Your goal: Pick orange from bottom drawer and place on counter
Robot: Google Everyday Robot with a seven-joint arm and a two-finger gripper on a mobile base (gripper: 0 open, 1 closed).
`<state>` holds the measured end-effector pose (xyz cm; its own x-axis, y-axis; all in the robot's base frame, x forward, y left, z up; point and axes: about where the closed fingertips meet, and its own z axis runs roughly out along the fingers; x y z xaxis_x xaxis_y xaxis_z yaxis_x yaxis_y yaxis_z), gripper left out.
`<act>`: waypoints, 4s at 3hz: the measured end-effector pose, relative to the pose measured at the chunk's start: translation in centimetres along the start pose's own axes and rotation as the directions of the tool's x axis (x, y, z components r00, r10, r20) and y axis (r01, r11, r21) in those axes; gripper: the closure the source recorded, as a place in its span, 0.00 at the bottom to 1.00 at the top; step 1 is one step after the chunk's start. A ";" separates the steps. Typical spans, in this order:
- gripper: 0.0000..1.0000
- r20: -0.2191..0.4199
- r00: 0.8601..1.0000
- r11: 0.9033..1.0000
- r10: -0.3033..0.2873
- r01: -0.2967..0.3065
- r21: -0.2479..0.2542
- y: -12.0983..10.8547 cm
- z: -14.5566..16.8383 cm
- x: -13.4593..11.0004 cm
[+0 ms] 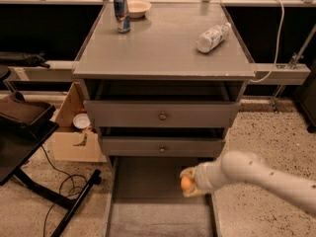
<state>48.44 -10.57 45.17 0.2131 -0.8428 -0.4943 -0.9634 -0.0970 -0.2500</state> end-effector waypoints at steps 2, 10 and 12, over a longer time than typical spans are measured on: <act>1.00 0.033 0.998 0.998 -0.055 0.055 0.007 -16.0 -16.0 -7.6; 1.00 0.404 0.911 0.926 -0.086 -0.077 0.370 -44.2 -29.5 -23.1; 1.00 0.367 0.926 0.968 0.085 -0.164 0.189 -45.5 -16.5 -22.8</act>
Offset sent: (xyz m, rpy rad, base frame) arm 0.1545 -0.0061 0.2886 0.0167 0.0659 0.0503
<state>84.78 4.28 81.59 0.1754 -0.5948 -0.7845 -0.9368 0.1441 -0.3187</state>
